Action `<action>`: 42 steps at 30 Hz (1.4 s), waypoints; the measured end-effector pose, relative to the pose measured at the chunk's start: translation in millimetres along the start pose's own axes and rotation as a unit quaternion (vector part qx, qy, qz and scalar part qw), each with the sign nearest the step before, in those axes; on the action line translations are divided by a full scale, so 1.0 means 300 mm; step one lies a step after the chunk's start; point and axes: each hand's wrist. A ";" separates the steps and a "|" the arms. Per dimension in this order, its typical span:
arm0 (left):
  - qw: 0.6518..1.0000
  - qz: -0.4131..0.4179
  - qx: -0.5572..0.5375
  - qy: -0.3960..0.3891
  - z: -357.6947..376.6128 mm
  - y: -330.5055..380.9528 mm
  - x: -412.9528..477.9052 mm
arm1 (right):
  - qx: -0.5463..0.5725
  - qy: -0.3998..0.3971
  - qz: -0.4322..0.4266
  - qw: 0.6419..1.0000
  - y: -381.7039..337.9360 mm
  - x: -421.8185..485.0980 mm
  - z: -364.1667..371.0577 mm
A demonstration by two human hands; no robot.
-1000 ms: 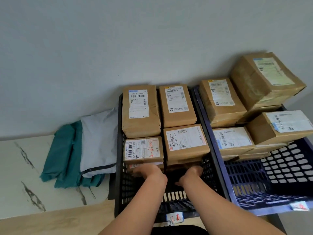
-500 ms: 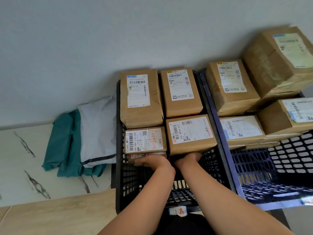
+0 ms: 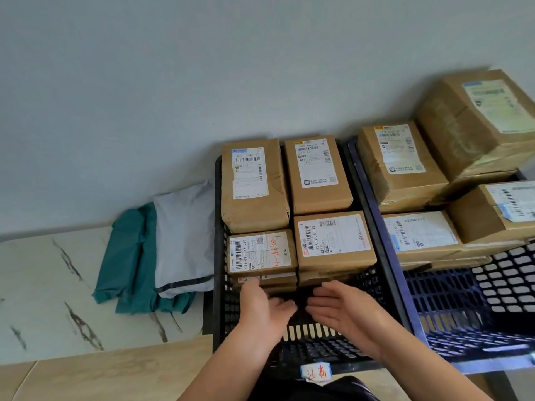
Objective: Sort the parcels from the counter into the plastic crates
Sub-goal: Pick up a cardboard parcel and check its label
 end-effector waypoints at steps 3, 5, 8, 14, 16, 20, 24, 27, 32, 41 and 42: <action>0.979 0.071 0.172 -0.086 -0.088 0.020 -0.081 | -0.252 0.058 -0.242 0.935 -0.033 -0.120 -0.027; 0.898 0.247 0.353 -0.086 -0.116 0.023 -0.128 | -0.389 0.102 -0.391 0.828 -0.043 -0.145 -0.047; 0.585 0.504 0.636 0.011 -0.135 0.031 -0.076 | -0.586 0.128 -0.420 0.681 -0.028 -0.073 -0.077; 0.419 0.496 0.755 0.094 -0.155 0.032 0.070 | -0.678 0.205 -0.437 0.555 0.008 0.050 -0.071; 0.401 0.525 0.743 0.103 -0.164 0.023 0.092 | -0.667 0.207 -0.452 0.556 0.012 0.057 -0.083; 0.388 0.556 0.727 0.108 -0.167 0.037 0.116 | -0.655 0.204 -0.458 0.566 0.012 0.059 -0.096; 0.394 0.563 0.722 0.085 -0.165 0.068 0.114 | -0.642 0.200 -0.460 0.581 0.002 0.049 -0.089; 0.408 0.570 0.712 0.042 -0.163 0.095 0.089 | -0.601 0.174 -0.463 0.628 -0.016 0.028 -0.087; 0.591 0.571 0.552 -0.141 -0.033 0.117 -0.111 | -0.247 0.041 -0.449 0.858 -0.160 -0.132 -0.056; 0.717 0.563 0.288 -0.292 0.217 0.119 -0.341 | -0.058 0.049 -0.574 0.815 -0.320 -0.313 -0.024; 0.717 0.561 0.292 -0.293 0.212 0.124 -0.337 | -0.073 0.059 -0.575 0.813 -0.314 -0.312 -0.022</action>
Point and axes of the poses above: each hand's wrist, its own x-axis towards the middle knuckle, its own z-axis out of the palm, y = z × x, and after that the axes turned 2 degrees about x, right-handed
